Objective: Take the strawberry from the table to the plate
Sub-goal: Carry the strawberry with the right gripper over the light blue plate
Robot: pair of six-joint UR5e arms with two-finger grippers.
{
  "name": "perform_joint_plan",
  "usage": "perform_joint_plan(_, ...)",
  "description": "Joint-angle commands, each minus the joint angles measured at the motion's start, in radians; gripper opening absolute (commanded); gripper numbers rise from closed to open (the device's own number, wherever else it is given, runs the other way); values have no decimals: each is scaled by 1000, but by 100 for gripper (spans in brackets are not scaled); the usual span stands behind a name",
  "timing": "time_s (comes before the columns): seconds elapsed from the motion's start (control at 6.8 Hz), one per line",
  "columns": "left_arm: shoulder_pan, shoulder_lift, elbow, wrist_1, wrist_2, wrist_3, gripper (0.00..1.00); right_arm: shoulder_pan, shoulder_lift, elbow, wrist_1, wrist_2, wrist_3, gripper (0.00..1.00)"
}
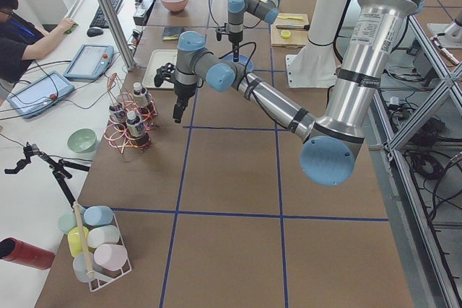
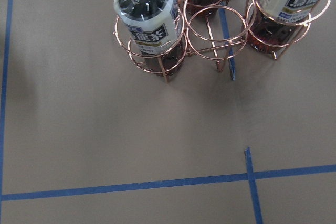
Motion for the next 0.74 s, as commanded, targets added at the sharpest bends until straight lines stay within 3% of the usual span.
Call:
perform_joint_plan(0.0, -2, 2, 2, -1, -1, 4, 100, -8, 27, -27, 2, -17, -2, 0)
perform_joint_plan(0.29, 0, 2, 8, -3, -3, 2, 100, -8, 74, -96, 3, -40, -4, 0)
perform_joint_plan(0.59, 0, 2, 16, -7, -3, 4, 100, -14, 74, -99, 3, -40, -4, 0)
